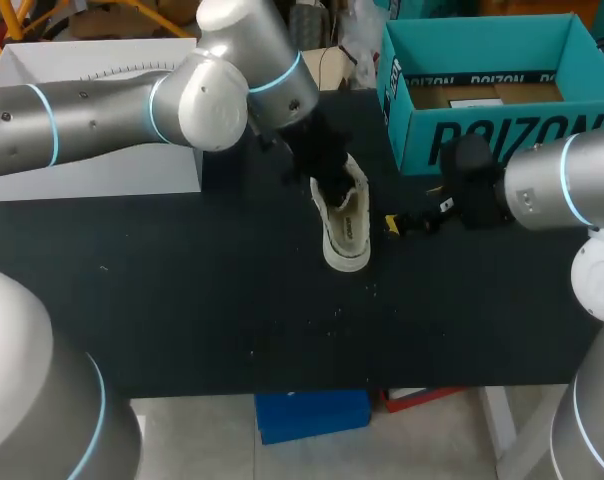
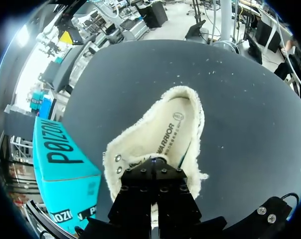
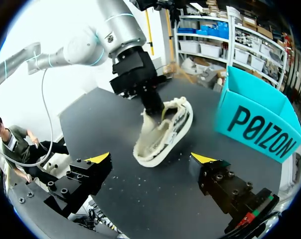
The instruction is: Take the shoe out of the shoebox, open the shoe tongue, remove and reinsert the insole, then place the shoe into the shoebox
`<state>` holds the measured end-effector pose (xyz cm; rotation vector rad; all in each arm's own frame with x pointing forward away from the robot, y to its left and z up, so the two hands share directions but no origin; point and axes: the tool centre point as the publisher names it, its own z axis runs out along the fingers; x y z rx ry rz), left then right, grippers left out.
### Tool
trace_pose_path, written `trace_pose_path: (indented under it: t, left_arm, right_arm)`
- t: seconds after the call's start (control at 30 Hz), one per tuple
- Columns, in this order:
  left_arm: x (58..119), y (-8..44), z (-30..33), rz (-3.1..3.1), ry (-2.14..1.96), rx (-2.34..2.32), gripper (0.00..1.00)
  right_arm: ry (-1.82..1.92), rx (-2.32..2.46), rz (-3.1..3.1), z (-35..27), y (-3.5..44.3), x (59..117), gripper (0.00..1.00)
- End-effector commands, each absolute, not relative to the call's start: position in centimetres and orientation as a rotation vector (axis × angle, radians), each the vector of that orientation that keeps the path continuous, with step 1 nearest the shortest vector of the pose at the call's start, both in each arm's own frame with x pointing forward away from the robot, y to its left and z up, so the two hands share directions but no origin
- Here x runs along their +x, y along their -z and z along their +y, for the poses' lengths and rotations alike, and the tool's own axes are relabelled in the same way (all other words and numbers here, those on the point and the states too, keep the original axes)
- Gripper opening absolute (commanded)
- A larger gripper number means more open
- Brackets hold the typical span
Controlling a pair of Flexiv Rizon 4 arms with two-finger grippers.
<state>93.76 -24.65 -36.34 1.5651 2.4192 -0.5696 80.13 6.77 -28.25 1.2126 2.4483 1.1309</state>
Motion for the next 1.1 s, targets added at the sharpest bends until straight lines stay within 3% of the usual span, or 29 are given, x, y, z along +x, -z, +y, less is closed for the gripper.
trace_pose_path:
  t: [0.03, 0.13, 0.17, 0.27, 0.4, 0.67, 1.1]
  left_arm:
    - [92.7, 32.6, -22.9, 2.399, 0.533, 1.592, 0.0]
    - [91.7, 30.4, -22.1, 2.355, 0.571, 1.678, 0.02]
    - [91.3, 29.7, -21.8, 2.314, 0.555, 1.75, 0.38]
    - [90.5, 28.8, -21.3, 2.243, 0.526, 1.867, 0.57]
    - [90.5, 29.0, -20.1, 2.227, 0.396, 1.902, 0.68]
    - [90.9, 30.8, -19.6, 2.219, 0.285, 1.918, 0.67]
    - [92.9, 35.7, -19.8, 2.108, 0.205, 1.969, 0.52]
  right_arm:
    - [-1.128, 1.214, 2.449, 6.9, 28.2, 80.1, 1.0]
    - [-1.128, 1.214, 2.449, 6.9, 28.2, 80.1, 1.0]
    - [-1.128, 1.214, 2.449, 6.9, 28.2, 80.1, 1.0]
    - [-1.128, 1.214, 2.449, 6.9, 28.2, 80.1, 1.0]
    - [-1.128, 1.214, 2.449, 6.9, 28.2, 80.1, 1.0]
    - [-1.128, 1.214, 2.449, 6.9, 28.2, 80.1, 1.0]
    - [-1.128, 1.214, 2.449, 6.9, 28.2, 80.1, 1.0]
